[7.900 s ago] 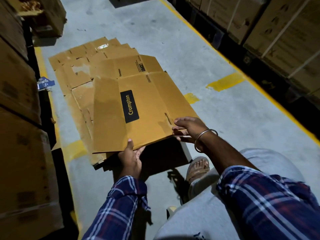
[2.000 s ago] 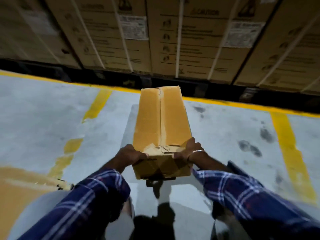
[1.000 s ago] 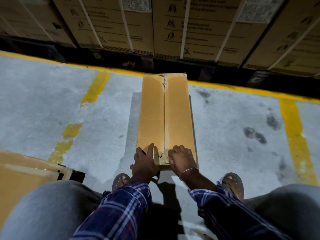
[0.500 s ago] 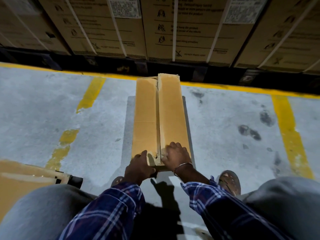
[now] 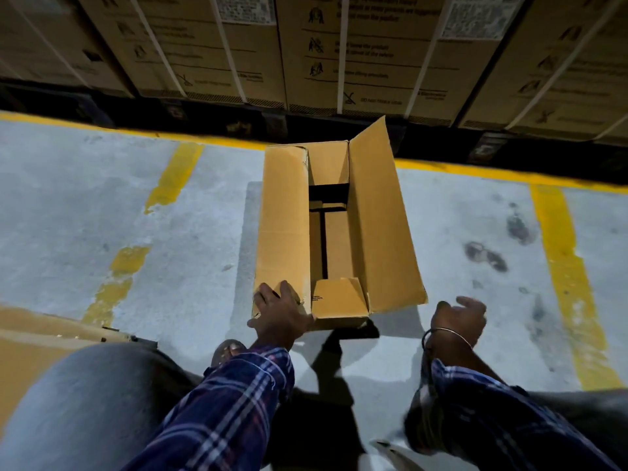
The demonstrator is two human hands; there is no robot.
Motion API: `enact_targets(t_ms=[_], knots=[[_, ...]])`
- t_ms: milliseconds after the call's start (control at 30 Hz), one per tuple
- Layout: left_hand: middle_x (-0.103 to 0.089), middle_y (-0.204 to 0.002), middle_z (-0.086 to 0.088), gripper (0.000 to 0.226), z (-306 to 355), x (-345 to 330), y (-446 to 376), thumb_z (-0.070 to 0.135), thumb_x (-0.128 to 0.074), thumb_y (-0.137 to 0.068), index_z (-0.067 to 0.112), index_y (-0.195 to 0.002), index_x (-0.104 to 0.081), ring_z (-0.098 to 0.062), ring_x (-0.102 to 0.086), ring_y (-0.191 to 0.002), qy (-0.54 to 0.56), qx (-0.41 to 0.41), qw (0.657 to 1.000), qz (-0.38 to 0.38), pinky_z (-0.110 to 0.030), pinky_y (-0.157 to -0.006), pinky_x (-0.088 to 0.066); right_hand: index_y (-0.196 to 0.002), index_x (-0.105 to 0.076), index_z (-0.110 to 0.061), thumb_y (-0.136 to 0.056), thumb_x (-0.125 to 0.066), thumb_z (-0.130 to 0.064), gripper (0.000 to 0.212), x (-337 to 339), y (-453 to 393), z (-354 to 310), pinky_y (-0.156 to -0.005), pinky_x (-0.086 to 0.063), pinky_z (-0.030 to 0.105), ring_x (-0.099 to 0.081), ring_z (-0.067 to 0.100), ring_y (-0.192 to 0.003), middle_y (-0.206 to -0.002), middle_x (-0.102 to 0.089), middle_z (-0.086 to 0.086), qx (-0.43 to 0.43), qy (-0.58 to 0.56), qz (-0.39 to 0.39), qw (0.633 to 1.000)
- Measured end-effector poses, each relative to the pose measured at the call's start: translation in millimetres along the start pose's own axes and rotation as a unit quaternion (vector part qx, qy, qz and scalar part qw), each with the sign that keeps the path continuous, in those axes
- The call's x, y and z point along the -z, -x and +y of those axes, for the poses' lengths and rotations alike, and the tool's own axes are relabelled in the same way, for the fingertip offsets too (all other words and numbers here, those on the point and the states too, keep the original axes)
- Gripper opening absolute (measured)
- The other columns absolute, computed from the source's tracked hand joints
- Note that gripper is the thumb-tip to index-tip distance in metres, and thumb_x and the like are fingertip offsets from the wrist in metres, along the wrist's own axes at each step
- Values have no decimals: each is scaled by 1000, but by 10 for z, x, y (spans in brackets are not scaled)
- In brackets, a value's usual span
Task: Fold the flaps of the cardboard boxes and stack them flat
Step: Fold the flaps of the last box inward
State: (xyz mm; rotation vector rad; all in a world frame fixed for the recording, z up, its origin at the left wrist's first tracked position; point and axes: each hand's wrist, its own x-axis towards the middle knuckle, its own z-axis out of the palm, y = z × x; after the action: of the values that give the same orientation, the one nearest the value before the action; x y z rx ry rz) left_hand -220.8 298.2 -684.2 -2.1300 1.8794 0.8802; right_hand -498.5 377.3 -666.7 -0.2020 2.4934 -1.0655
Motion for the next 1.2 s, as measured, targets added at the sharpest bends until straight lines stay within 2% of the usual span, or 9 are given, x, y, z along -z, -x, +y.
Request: enact_targets(t_ms=[67,167,267,433,567,767,967,1100,1200], knots=[[-18,-152,-14,93,-6,-46,-21,64,-77,-74,30,-142,-23,-39,-21,-144,-7,3,1000,7,-71,-98,-43,-117,-58,-15,-74,-50,-8,44,-34,139,-120,-93,-42,45,-54,38,-107,-120,-53,16,195,19,19,980],[-13,-156,-16,90,11,-101,-43,63,-74,-79,32,-145,-19,-41,-17,-146,-17,-11,1000,15,-75,-100,-39,-122,-62,-17,-66,-55,-1,59,-213,446,-390,-95,-44,43,-49,31,-115,-125,-53,10,493,157,-92,851],[-2,-163,-17,90,42,-122,-66,59,-70,-85,40,-152,-13,-45,-6,-151,-40,-49,998,22,-81,-104,-27,-129,-63,-27,-69,-63,0,66,-386,646,-478,-99,-43,46,-45,31,-130,-141,-48,5,593,259,-147,748],[-2,-169,-16,80,97,-95,-154,53,-61,-92,30,-158,-23,-41,5,-156,-109,-171,979,27,-70,-118,-8,-128,-66,-29,-68,-59,8,71,-503,565,-237,-93,-48,46,-47,30,-128,-141,-49,2,569,245,-194,761],[-28,-164,-9,69,170,-127,-191,51,-58,-96,34,-158,-31,-29,-18,-153,21,-231,972,46,-55,-120,-18,-114,-68,-18,-67,-53,3,53,-512,693,-443,-86,-46,41,-51,27,-110,-118,-52,4,562,138,-187,794],[-61,-127,1,37,593,-147,-124,43,-55,-95,27,-128,-56,-23,-58,-119,153,-367,917,27,-54,-95,-50,-105,-71,-18,-87,-56,-27,24,-579,846,-876,-80,-42,42,-53,27,-101,-107,-62,2,658,168,-133,722],[-21,-168,-8,69,358,-261,-129,46,-60,-96,31,-157,-31,-36,-12,-154,-129,-281,951,-18,-60,-120,-15,-115,-67,-12,-90,-51,-38,40,-630,340,-608,-96,-41,43,-52,30,-115,-124,-64,10,455,414,-105,781],[2,-172,-3,63,141,-277,-156,66,-43,-97,29,-148,-46,-38,6,-156,-119,-211,970,32,-66,-119,-12,-135,-53,-7,-93,-58,-46,57,-689,41,-185,-103,-42,44,-46,37,-130,-147,-47,14,299,405,-199,841],[15,-170,-9,53,141,-259,-223,61,-46,-99,32,-143,-47,-40,15,-155,-93,-154,983,37,-74,-117,-12,-133,-49,-9,-89,-68,-51,64,-871,41,88,-102,-45,46,-51,42,-123,-141,-48,17,205,331,-291,874]])
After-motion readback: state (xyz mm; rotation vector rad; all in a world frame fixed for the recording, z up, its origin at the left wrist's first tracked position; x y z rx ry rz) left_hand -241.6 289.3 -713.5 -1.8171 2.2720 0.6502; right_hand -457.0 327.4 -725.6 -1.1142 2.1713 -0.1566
